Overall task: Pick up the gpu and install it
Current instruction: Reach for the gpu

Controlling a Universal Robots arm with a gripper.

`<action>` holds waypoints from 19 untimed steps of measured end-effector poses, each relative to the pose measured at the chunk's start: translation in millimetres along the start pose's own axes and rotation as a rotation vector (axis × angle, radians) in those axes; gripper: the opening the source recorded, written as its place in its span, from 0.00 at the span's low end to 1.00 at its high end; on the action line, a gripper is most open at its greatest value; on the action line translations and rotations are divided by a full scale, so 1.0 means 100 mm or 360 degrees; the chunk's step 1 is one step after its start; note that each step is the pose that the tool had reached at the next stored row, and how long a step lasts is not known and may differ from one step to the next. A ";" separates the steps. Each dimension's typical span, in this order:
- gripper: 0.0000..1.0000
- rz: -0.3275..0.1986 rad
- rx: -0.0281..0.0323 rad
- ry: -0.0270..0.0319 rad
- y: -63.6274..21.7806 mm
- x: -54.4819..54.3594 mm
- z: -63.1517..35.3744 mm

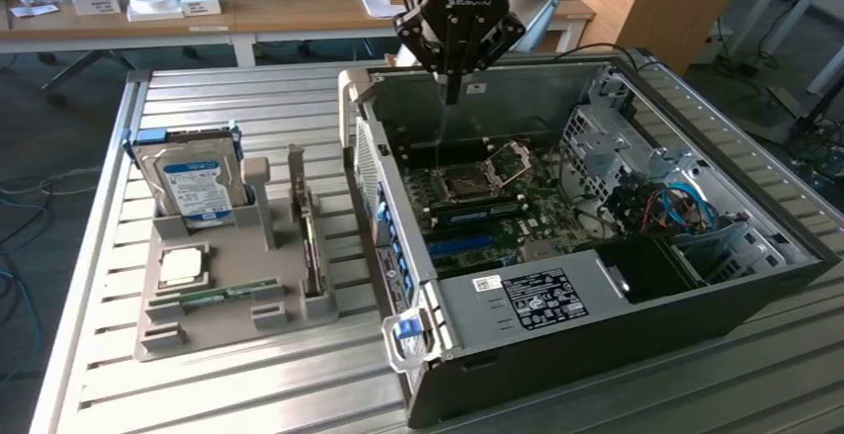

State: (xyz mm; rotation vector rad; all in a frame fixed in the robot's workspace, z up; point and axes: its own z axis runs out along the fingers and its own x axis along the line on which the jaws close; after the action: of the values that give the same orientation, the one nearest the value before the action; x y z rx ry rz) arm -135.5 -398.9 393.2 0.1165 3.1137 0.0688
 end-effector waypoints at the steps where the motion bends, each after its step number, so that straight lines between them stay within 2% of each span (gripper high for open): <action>1: 0.11 0.0000 0.00000 0.00001 -0.001 0.01 0.000; 19: 0.11 0.0000 0.00000 0.00001 -0.027 0.35 -0.002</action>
State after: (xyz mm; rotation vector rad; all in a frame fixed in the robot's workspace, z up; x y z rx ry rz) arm -171.0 -398.9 392.4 0.1165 3.1137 0.0688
